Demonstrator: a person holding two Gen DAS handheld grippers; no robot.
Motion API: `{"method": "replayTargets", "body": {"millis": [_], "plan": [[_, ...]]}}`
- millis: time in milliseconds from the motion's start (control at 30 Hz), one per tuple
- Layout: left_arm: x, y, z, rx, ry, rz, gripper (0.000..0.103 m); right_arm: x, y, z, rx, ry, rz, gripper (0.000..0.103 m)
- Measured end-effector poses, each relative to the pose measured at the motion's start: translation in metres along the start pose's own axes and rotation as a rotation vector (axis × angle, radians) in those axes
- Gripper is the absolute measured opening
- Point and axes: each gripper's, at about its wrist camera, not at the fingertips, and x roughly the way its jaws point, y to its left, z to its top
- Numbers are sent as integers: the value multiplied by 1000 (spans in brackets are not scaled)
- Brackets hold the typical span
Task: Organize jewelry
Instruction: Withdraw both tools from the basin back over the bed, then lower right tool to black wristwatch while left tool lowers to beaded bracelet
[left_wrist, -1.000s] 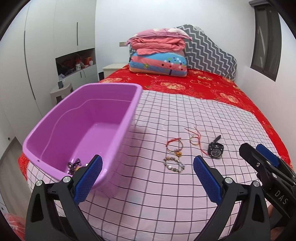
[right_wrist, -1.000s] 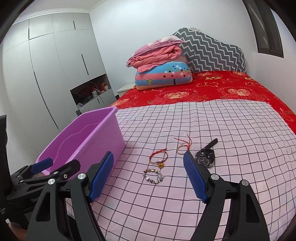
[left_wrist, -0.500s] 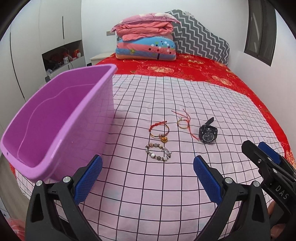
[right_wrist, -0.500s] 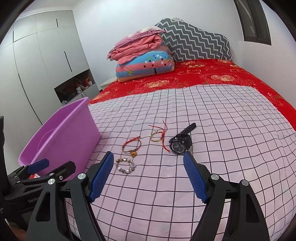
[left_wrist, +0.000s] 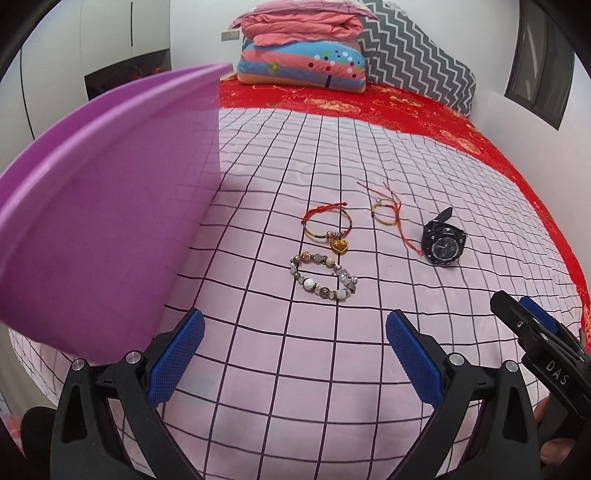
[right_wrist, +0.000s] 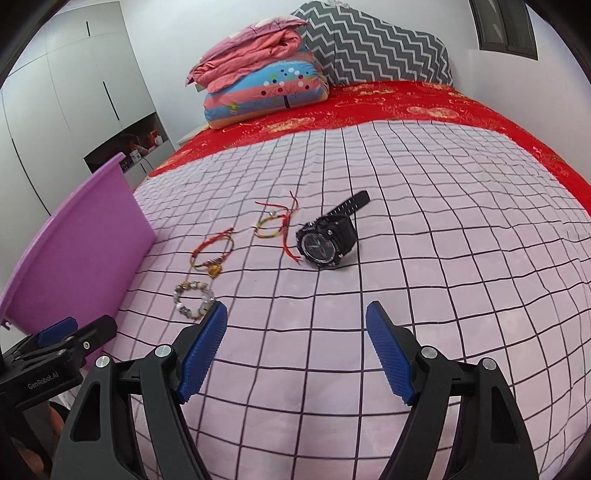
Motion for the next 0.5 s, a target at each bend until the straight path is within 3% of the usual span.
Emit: {"method": "replayTargets", "body": {"millis": [500], "plan": [[82,-14,17,-31,48,25,97,87,-24,31,-16,33,-5,74]]}}
